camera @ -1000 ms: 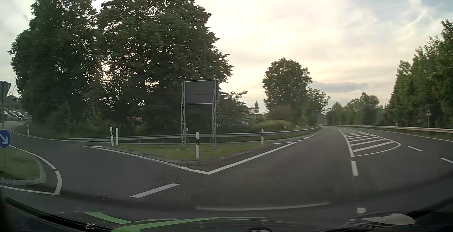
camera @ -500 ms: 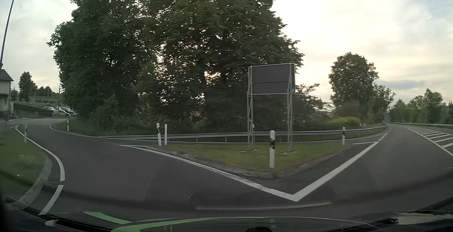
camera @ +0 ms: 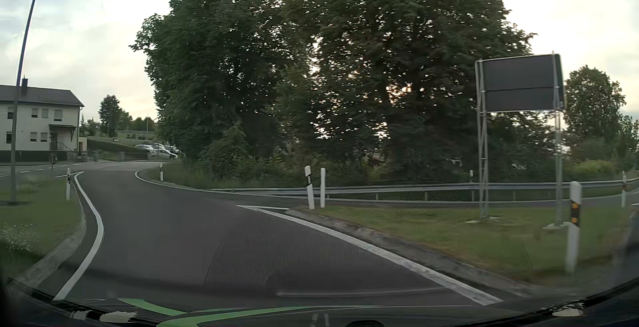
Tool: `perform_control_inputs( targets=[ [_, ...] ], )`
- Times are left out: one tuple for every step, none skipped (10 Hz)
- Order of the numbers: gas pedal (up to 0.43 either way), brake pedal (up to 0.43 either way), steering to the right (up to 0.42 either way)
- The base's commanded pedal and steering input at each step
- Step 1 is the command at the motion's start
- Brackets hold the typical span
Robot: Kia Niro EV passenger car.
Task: Follow the waypoints while adhering to traffic rules and regulations
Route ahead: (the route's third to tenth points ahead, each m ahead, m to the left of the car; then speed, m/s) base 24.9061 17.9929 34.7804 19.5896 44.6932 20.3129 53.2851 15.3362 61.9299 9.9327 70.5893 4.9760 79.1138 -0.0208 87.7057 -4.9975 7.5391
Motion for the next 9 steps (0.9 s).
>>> perform_control_inputs(
  targets=[
    [0.157,0.0,-0.287],
    [0.157,0.0,-0.282],
    [0.157,0.0,-0.281],
    [0.157,0.0,-0.281],
    [0.157,0.0,-0.279],
    [0.157,0.0,-0.274],
    [0.157,0.0,-0.271],
    [0.157,0.0,-0.261],
    [0.157,0.0,-0.248]
  ],
)
